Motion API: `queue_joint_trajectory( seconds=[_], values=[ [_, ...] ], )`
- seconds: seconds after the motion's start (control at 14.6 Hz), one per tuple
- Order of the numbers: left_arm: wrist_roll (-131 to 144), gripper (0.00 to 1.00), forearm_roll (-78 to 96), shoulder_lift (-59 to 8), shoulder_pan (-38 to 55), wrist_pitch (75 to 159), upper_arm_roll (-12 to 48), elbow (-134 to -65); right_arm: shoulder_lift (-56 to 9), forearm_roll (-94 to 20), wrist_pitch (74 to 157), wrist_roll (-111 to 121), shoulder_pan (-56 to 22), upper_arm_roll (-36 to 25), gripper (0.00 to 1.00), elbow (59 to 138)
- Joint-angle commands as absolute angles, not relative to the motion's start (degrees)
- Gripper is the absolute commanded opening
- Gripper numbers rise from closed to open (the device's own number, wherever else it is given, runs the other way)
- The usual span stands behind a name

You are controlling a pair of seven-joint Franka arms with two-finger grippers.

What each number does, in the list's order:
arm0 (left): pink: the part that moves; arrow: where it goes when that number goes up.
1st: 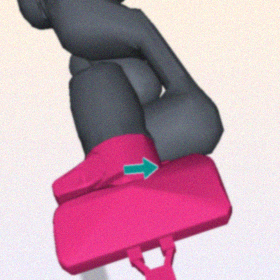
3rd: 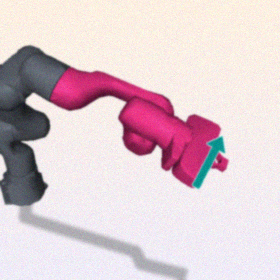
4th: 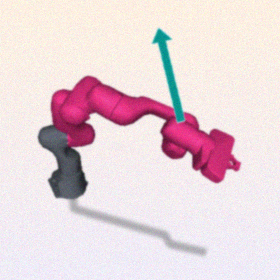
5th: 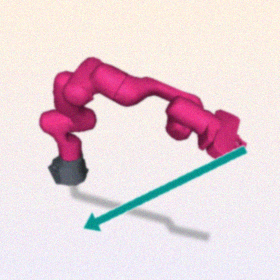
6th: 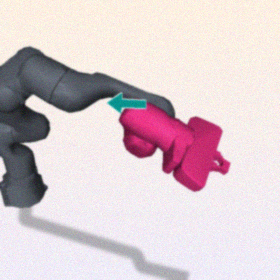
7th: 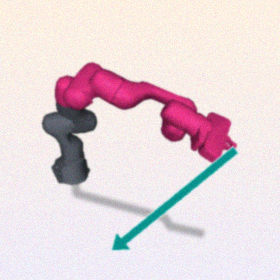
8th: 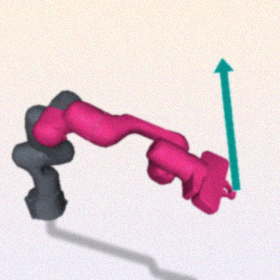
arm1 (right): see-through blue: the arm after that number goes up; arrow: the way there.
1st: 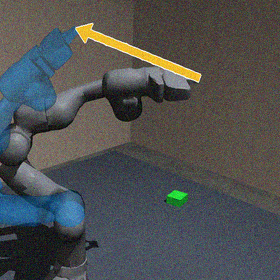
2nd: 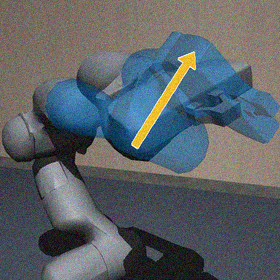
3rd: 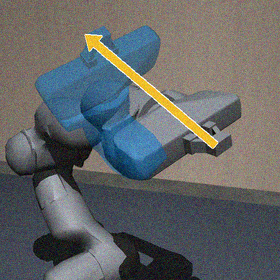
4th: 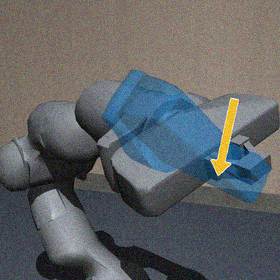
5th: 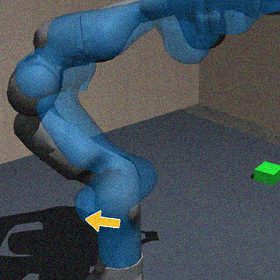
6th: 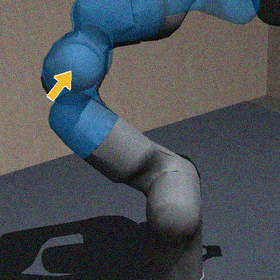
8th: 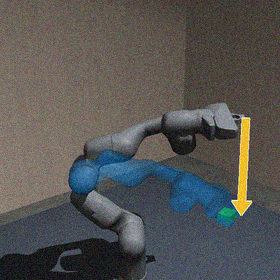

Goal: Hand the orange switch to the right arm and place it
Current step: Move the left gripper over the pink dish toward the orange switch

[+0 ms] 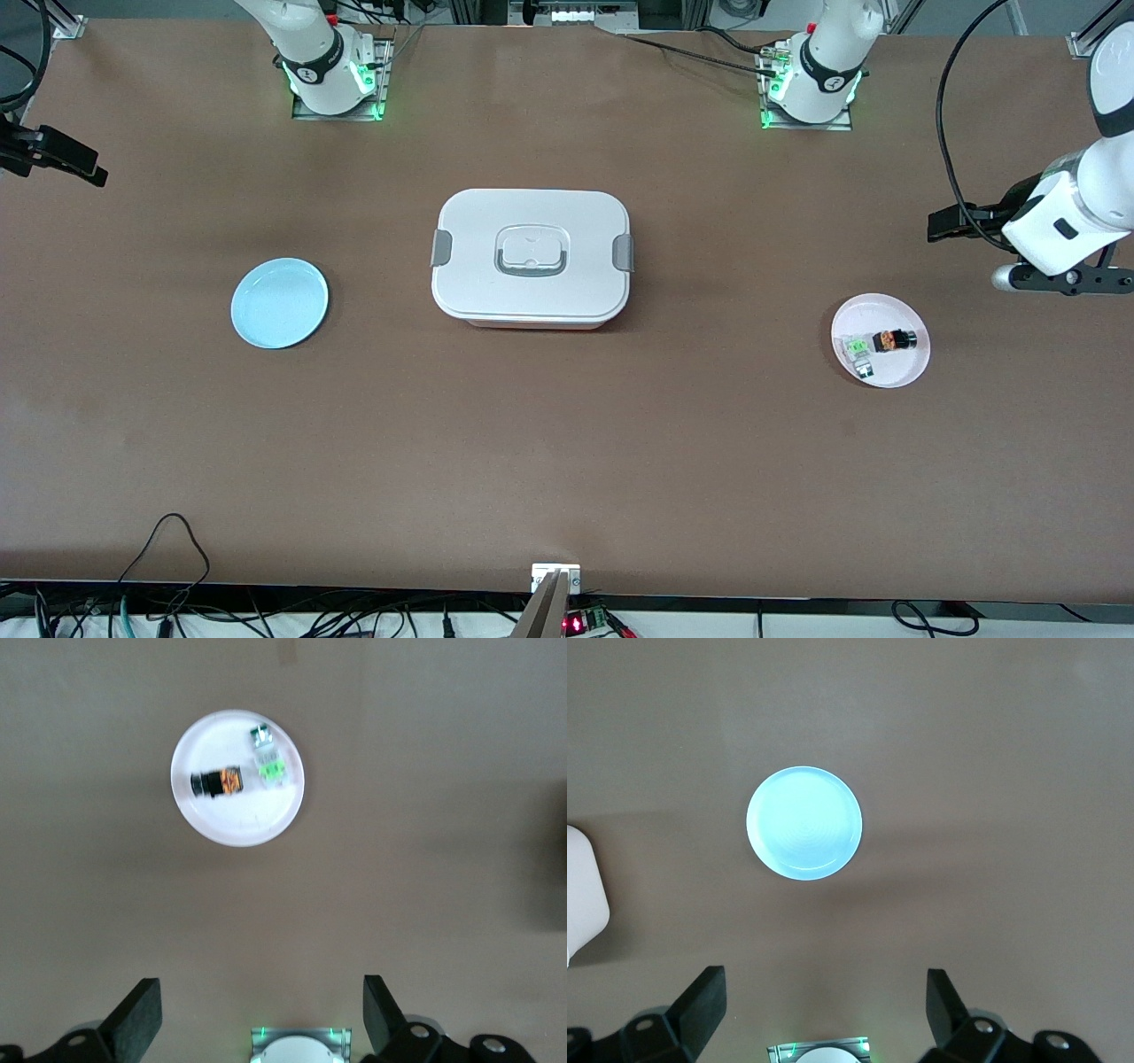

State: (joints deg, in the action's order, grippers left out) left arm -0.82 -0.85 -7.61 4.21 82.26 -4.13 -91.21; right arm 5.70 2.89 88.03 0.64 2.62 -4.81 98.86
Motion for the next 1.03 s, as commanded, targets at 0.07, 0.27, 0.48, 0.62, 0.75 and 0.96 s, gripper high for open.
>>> queue_joint_trajectory(
  seconds=[0.07, 0.27, 0.48, 0.62, 0.75, 0.96],
  values=[
    [-0.09, 1.00, -0.53, -8.26, 1.77, 81.82, -4.39, -95.09, 5.02, 2.02, 88.50, 0.18, 2.46, -5.10, 1.00, 98.35],
    [-0.52, 1.00, -0.53, -8.61, 0.09, 91.28, -4.48, -100.35, 2.38, 2.11, 88.77, 0.09, 2.37, -4.92, 1.00, 97.21],
    [-1.32, 1.00, -0.53, -9.84, -1.05, 100.45, -4.39, -105.20, 0.09, 0.88, 89.91, -0.09, 2.29, -4.83, 1.00, 96.42],
    [-2.55, 0.95, -0.44, -13.16, -1.58, 103.43, -4.39, -105.38, -0.44, -0.17, 89.83, 0.52, 2.29, -4.83, 1.00, 96.42],
    [-2.72, 0.98, -0.44, -16.07, -1.76, 110.09, -4.39, -106.17, -0.70, -0.79, 89.21, 0.62, 2.11, -4.66, 1.00, 96.42],
    [-2.72, 0.99, -0.53, -19.07, -1.84, 121.77, -4.48, -109.94, -0.70, -6.11, 87.02, 0.53, 2.63, -4.92, 1.00, 96.68]
  ],
)
